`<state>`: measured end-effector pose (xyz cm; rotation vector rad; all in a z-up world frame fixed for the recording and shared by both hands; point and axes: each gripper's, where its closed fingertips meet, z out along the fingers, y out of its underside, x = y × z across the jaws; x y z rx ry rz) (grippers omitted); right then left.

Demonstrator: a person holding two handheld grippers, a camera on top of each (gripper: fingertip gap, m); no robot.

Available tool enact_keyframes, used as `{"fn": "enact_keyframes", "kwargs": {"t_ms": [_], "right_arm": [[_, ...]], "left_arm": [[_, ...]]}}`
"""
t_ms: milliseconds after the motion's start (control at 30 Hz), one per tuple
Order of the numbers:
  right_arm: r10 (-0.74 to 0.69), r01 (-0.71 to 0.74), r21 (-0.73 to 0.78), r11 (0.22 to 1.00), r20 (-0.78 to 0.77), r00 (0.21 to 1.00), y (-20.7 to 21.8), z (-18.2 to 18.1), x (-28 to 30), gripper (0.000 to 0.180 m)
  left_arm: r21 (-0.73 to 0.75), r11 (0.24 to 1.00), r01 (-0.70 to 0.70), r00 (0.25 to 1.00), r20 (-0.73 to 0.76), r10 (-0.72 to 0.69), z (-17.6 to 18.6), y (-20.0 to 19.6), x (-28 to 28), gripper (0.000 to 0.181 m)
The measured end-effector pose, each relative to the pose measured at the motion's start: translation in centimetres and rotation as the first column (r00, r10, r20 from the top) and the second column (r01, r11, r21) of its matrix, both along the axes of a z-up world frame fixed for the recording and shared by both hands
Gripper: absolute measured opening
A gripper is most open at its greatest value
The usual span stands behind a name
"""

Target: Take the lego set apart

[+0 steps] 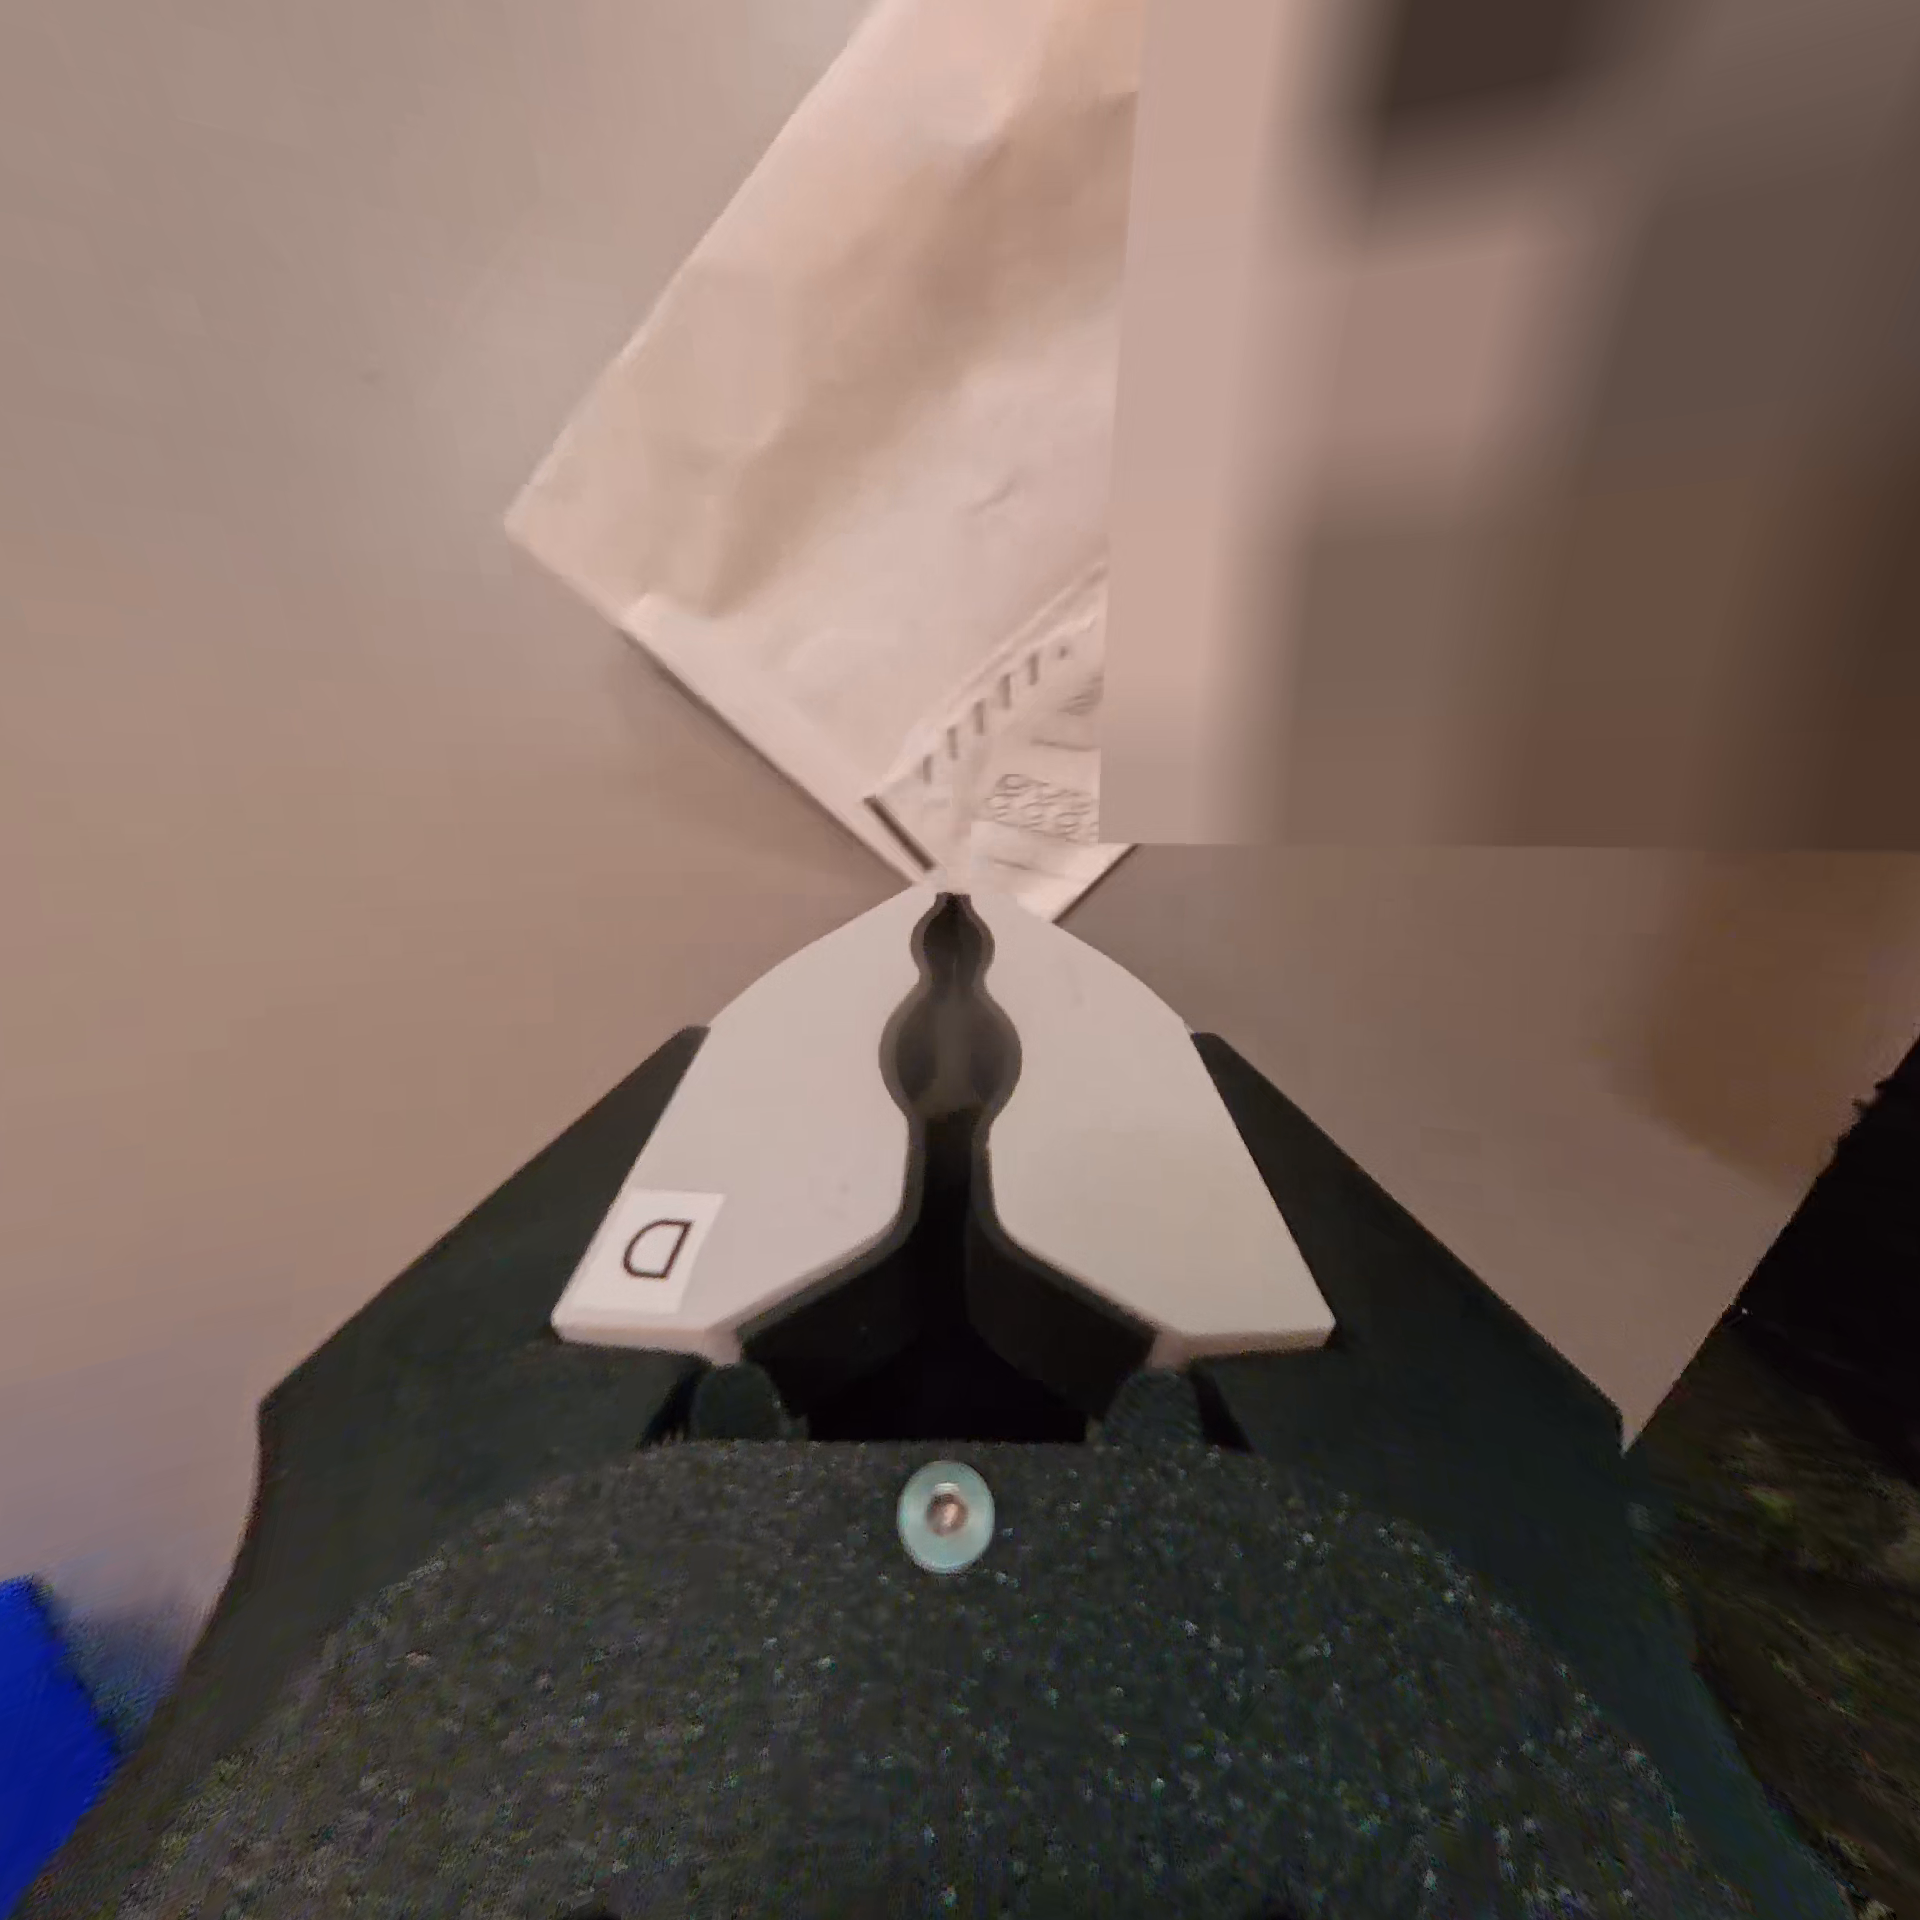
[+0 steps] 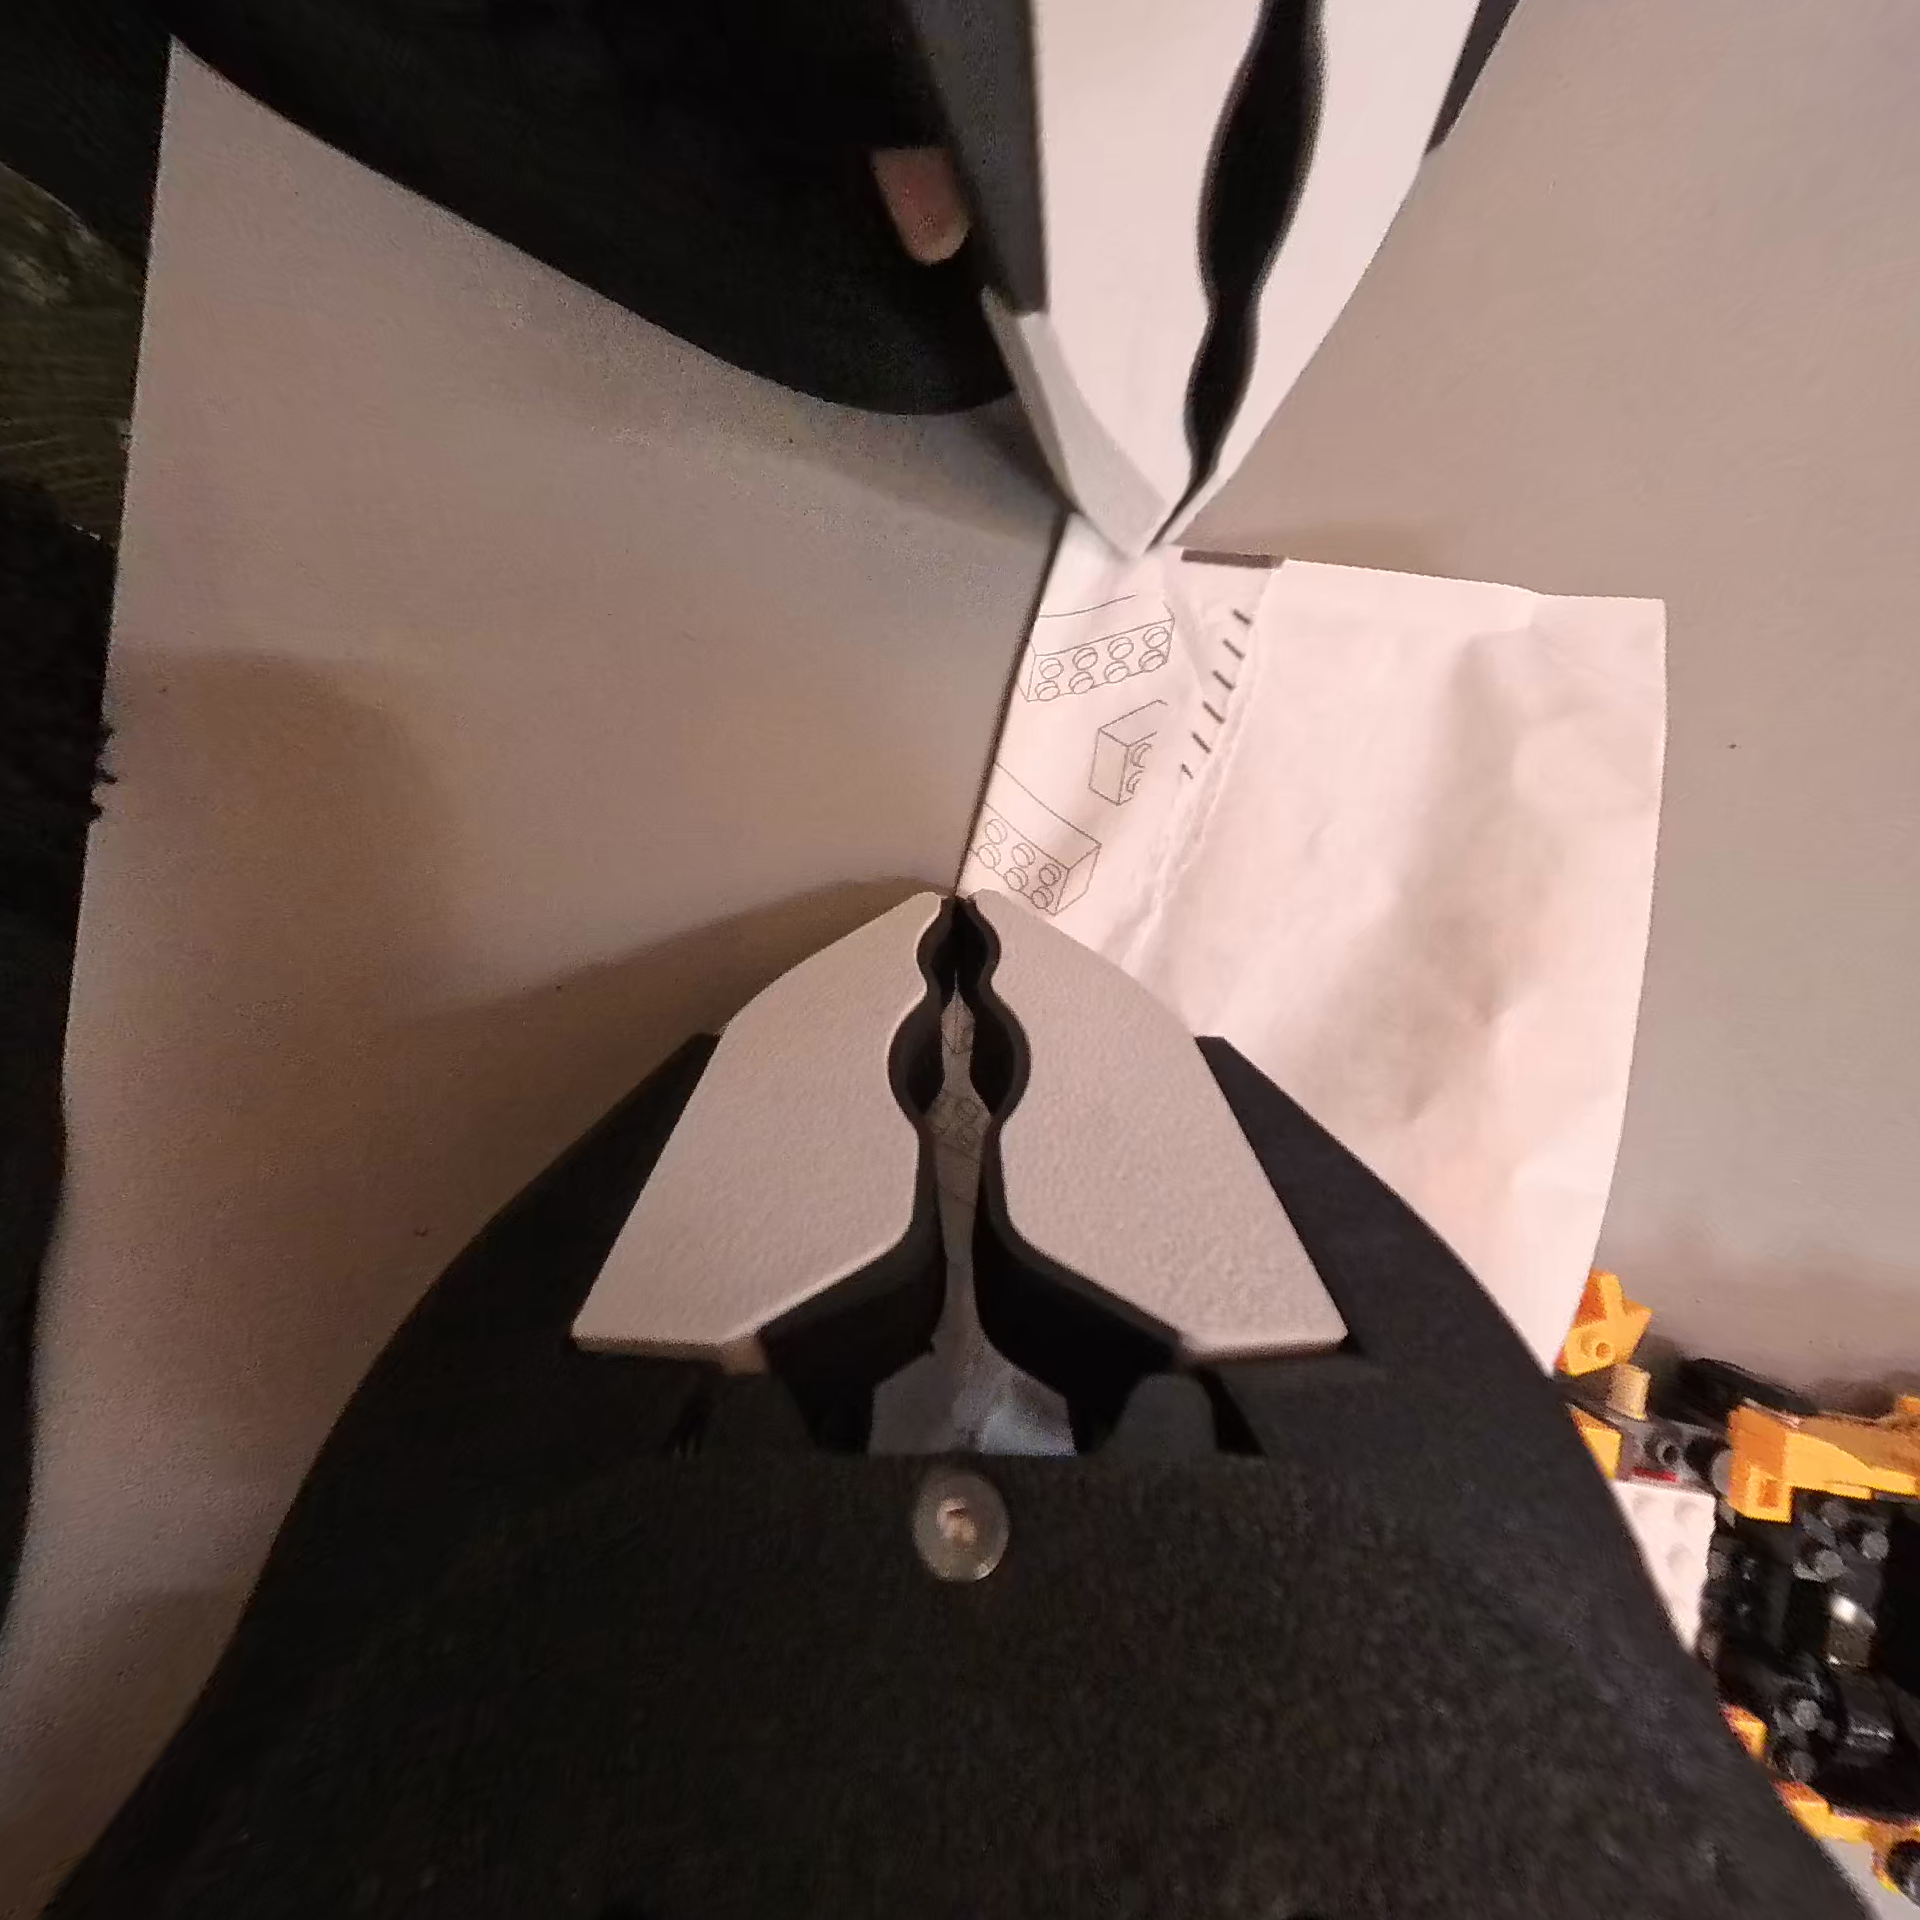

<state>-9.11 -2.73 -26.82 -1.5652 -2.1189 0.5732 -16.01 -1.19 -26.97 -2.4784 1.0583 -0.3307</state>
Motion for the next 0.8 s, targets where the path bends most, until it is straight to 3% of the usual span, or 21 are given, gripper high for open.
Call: {"fn": "enact_keyframes", "kwargs": {"t_ms": [233,367,533,700,800], "right_arm": [[-0.014,0.014,0.004,1.0,-0.007,1.0,0.0,0.1,0.0,0.0],[-0.017,0.017,0.002,1.0,-0.008,1.0,0.0,0.1,0.0,0.0],[-0.02,0.02,-0.005,1.0,-0.002,1.0,0.0,0.1,0.0,0.0],[-0.029,0.029,-0.015,0.999,-0.003,1.0,0.0,0.1,-0.1,0.0],[-0.026,0.026,-0.017,1.0,0.001,1.0,0.0,0.1,-0.1,0.0]], "left_arm": [[0.002,0.997,0.072,0.992,-0.104,-0.071,0.0,-0.1,-0.7,0.0],[0.088,0.991,0.105,0.994,0.033,-0.108,2.6,-0.6,0.8,0.0],[0.134,0.977,0.164,0.985,0.04,-0.171,2.9,-1.1,2.1,0.0],[0.194,0.963,0.188,0.959,0.176,-0.223,6.7,-2.7,2.6,0.0],[0.179,0.961,0.213,0.967,0.099,-0.233,4.7,-2.7,3.0,0.0]]}}
